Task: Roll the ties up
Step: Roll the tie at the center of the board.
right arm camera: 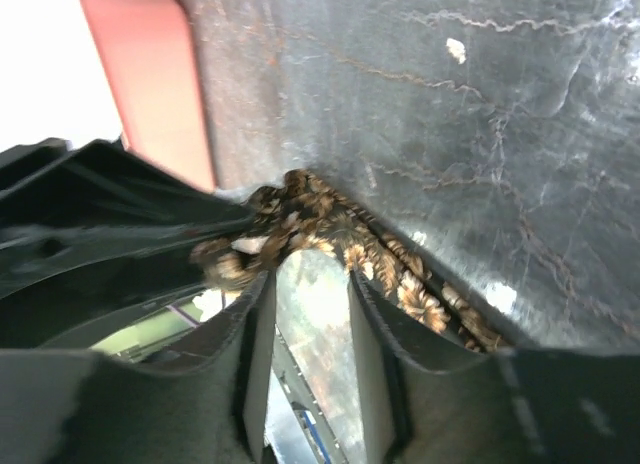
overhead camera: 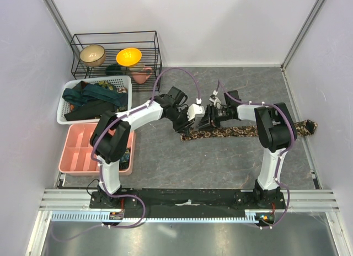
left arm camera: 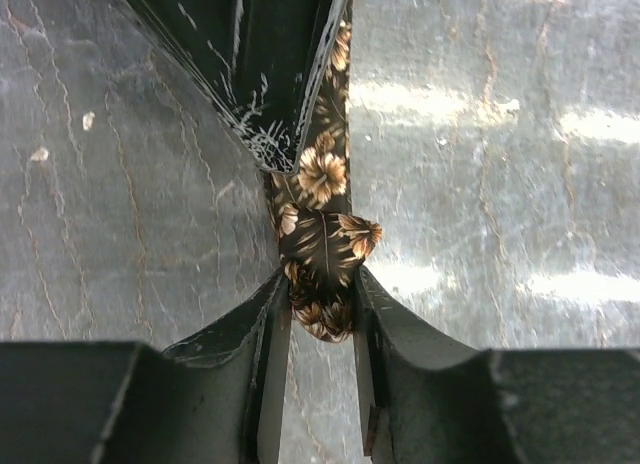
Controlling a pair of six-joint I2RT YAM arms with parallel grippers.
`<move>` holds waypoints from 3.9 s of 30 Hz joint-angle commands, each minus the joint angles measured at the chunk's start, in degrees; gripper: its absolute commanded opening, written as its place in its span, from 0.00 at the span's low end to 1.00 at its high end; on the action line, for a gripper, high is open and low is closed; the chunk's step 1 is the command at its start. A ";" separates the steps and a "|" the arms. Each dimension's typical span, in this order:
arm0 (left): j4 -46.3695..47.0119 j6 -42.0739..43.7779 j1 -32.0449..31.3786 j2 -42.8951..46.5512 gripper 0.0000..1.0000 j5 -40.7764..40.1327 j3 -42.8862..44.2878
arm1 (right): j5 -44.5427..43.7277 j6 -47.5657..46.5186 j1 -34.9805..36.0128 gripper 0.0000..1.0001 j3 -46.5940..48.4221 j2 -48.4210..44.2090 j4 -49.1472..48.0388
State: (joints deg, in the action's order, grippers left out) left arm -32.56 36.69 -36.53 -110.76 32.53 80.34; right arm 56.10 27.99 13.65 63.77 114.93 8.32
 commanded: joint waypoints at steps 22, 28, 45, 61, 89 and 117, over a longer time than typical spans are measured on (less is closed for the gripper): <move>7.60 -6.45 -1.96 -3.59 0.40 -4.32 2.28 | 1.38 1.54 2.70 0.49 3.12 1.96 -0.49; 7.68 -5.49 -2.23 -2.89 0.38 -3.62 0.97 | 2.79 3.30 2.61 0.50 2.85 1.52 -2.25; 9.35 -5.75 -2.31 -1.65 0.38 -3.35 -0.79 | 3.85 5.86 2.44 0.33 -0.05 1.43 -6.31; 8.65 -0.66 0.06 2.22 0.76 -3.35 -3.52 | 1.21 -4.96 2.52 0.00 3.47 3.28 2.23; -1.28 14.20 -4.25 -2.27 0.36 -12.06 -5.10 | 3.50 4.01 3.84 0.16 -0.13 2.31 -6.82; -2.59 16.75 -3.02 -1.92 0.43 -8.90 -5.63 | -0.62 -5.47 4.72 0.01 4.34 3.89 5.91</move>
State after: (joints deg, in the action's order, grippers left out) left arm -30.13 49.08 -40.77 -113.58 22.85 76.69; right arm 58.33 29.32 18.28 64.53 117.95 9.23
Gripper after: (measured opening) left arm 0.418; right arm 0.085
